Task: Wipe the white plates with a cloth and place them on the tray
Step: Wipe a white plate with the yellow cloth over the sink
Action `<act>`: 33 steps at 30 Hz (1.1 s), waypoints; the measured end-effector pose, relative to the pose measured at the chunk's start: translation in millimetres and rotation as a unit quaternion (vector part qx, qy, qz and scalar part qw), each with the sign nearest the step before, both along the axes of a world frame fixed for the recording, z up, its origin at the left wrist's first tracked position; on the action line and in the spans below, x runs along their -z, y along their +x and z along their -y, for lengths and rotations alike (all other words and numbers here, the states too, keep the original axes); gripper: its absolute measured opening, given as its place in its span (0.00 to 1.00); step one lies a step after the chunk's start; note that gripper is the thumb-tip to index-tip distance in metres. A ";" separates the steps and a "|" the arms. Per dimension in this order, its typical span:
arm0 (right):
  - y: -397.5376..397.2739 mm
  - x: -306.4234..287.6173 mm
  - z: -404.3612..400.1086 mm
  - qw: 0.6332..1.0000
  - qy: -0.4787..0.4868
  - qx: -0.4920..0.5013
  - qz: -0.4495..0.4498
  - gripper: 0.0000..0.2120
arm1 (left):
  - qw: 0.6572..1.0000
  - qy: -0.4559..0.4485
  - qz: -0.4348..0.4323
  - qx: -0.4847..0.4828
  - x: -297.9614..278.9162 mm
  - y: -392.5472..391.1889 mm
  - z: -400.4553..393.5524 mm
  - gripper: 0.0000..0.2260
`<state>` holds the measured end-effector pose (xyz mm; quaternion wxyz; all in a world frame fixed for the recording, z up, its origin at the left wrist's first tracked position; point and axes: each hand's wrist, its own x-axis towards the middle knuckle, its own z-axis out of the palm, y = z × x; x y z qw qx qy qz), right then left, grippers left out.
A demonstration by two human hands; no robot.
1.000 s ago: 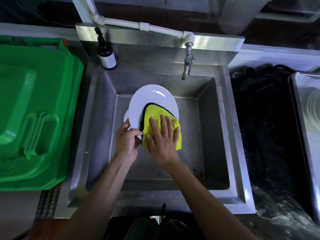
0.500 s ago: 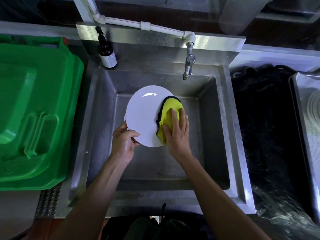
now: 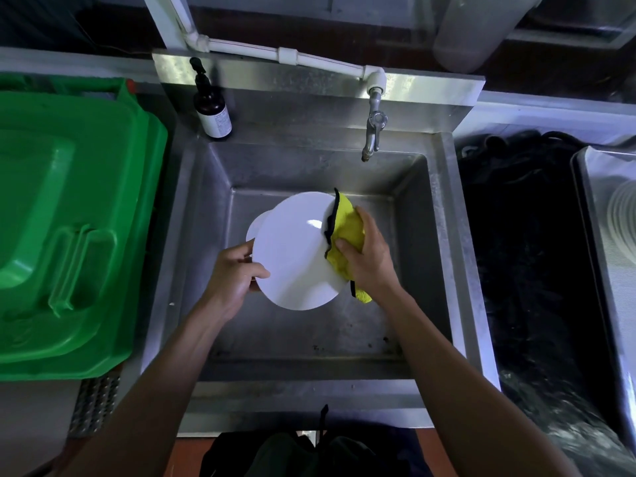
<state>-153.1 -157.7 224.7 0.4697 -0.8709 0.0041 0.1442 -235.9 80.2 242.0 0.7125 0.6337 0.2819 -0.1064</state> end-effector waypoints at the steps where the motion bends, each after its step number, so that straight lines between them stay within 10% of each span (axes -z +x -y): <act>1: 2.2 -1.8 0.9 1.000 -0.002 -0.004 -0.001 0.33 | 1.000 0.004 -0.002 0.011 -1.7 1.3 -0.8 0.21; 19: 22.5 -29.1 -1.6 0.985 -0.048 -0.148 0.079 0.23 | 0.945 0.175 0.057 0.271 -3.1 35.8 -5.4 0.30; 33: 1.4 -21.3 -5.7 0.972 -0.071 -0.087 0.208 0.17 | 0.966 0.236 0.050 0.098 4.6 22.7 20.5 0.22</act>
